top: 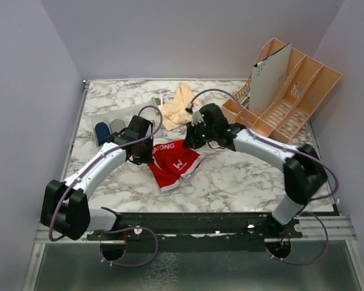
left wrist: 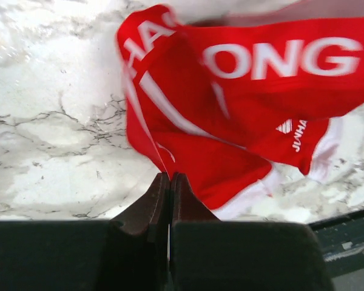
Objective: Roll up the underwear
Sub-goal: Flatten out the underwear at the center of the board.
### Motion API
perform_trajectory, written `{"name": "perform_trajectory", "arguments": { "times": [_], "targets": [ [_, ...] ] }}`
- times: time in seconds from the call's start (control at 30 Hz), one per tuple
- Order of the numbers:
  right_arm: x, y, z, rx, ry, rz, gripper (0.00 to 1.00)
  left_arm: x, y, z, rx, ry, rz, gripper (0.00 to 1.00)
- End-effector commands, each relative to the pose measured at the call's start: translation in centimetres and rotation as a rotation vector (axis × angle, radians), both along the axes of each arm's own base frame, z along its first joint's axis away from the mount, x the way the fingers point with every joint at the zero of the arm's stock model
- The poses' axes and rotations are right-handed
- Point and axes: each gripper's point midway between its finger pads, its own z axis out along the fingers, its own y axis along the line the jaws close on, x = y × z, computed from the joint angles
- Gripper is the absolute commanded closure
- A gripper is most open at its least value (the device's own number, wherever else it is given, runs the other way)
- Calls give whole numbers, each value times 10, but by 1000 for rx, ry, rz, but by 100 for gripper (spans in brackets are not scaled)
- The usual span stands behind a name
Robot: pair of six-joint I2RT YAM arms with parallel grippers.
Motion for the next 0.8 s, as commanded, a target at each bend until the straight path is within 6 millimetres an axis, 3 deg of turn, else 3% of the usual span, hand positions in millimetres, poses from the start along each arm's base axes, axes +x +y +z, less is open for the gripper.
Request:
{"name": "perform_trajectory", "arguments": {
  "times": [0.0, 0.03, 0.1, 0.23, 0.37, 0.47, 0.53, 0.63, 0.7, 0.77],
  "targets": [
    [-10, -52, 87, -7, -201, -153, 100, 2, -7, 77, -96, -160, -55, 100],
    [-20, -66, 111, 25, -242, -186, 100, -1, -9, 92, -120, -193, -76, 100],
    [-44, -87, 133, 71, -277, -204, 100, -10, -14, 121, -178, -263, -128, 100],
    [-98, -123, 163, 143, -291, -184, 99, -36, -20, 177, -273, -374, -248, 100],
    [-149, -158, 190, 224, -302, -182, 96, -60, -1, 217, -242, -460, -256, 100],
    [-182, -176, 203, 266, -293, -159, 95, -75, 18, 235, -196, -507, -229, 100],
    [-202, -182, 205, 285, -263, -121, 95, -88, 21, 246, -204, -515, -235, 100],
    [-221, -181, 197, 295, -180, -77, 93, -104, 7, 250, -293, -485, -289, 100],
    [-208, -182, 183, 262, -131, -162, 93, -102, 0, 236, -312, -419, -284, 100],
    [-183, -182, 156, 199, -85, -288, 93, -93, -8, 206, -304, -318, -268, 100]
  ]
}}
